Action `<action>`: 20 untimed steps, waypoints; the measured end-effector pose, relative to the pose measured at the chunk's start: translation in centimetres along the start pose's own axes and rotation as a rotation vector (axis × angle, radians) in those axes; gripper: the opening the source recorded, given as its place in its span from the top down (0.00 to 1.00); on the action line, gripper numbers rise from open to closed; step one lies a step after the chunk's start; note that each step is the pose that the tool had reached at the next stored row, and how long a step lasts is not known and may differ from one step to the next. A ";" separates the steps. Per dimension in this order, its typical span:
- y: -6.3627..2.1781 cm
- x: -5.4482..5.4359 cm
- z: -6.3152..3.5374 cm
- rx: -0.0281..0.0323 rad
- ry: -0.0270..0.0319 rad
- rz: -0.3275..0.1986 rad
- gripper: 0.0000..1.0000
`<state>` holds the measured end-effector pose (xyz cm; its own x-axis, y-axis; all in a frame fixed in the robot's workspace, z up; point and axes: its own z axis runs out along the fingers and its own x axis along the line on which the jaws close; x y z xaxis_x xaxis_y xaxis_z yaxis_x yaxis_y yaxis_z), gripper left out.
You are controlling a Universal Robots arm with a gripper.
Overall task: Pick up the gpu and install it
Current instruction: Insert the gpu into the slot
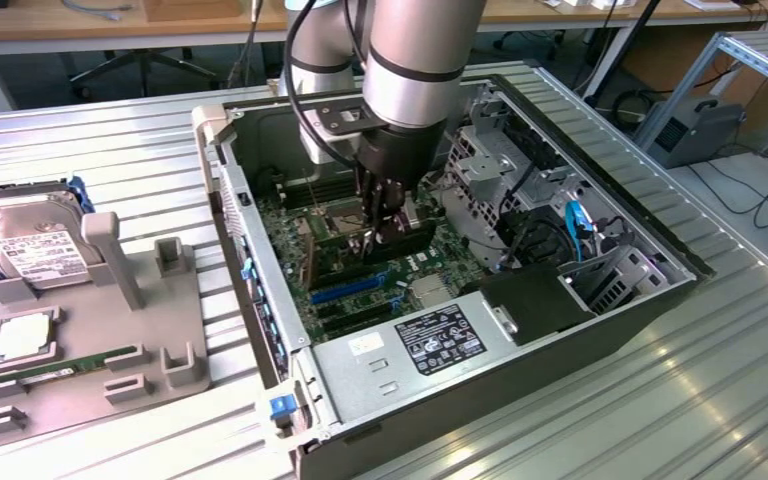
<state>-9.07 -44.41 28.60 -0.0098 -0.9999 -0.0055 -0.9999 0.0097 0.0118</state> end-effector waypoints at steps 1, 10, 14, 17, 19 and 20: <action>0.01 0.0 0.01 0.0000 0.0000 0.000 0.73; 0.24 0.2 0.03 -0.0001 0.0026 0.000 0.73; 0.26 0.2 0.06 0.0000 0.0040 0.000 0.73; 0.28 0.3 0.07 0.0001 0.0041 0.000 0.73; 0.31 0.3 0.07 0.0000 0.0042 0.000 0.73; 0.33 0.3 0.08 0.0000 0.0041 0.000 0.73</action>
<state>-9.40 -44.75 28.52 -0.0096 -1.0000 -0.0014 -0.9999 0.0096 0.0118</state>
